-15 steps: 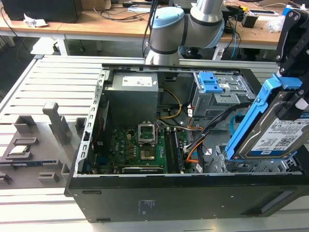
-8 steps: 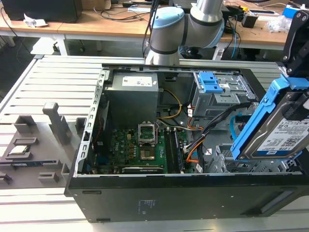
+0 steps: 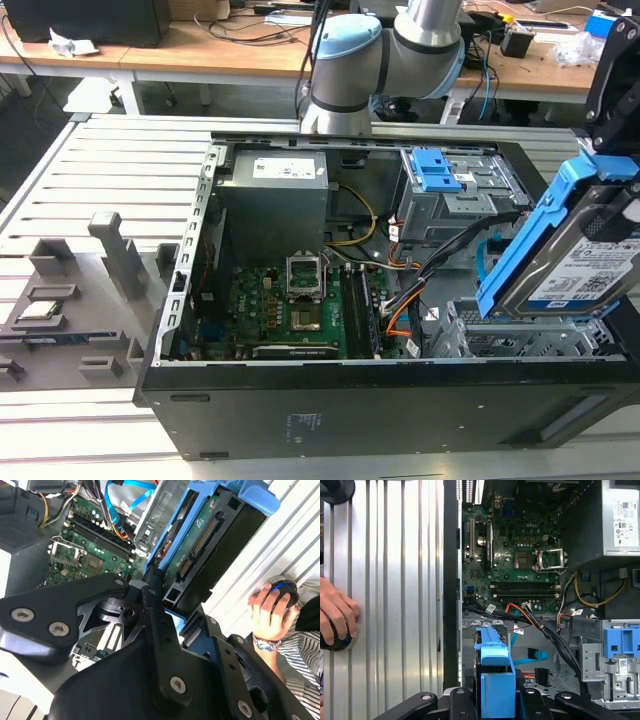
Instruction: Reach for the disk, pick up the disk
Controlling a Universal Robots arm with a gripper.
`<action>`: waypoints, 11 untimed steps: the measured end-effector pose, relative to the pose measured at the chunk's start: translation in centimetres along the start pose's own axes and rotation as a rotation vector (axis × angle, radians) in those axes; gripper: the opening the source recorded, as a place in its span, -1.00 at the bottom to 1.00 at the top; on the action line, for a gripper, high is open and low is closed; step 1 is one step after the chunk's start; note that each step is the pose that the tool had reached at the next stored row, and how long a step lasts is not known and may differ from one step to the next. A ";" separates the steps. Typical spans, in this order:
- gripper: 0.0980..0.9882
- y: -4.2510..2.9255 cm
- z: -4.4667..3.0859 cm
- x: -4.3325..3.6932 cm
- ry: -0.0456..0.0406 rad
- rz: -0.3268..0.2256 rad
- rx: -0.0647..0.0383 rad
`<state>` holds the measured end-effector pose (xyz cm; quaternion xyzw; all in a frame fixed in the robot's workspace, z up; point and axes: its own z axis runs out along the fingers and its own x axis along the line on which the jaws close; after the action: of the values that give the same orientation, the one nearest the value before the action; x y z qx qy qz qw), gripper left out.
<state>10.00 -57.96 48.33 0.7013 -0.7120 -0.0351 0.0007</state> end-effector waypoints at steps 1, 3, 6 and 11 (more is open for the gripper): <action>-0.39 -0.07 0.10 0.00 -0.0018 0.000 -0.001; -0.39 -0.20 0.33 0.01 -0.0016 0.000 -0.003; -0.39 -0.29 1.12 0.05 -0.0016 0.001 -0.007; -0.39 -0.35 2.06 -0.18 -0.0017 0.000 -0.009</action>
<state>10.25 -57.68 46.26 0.7012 -0.7119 -0.0389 0.0032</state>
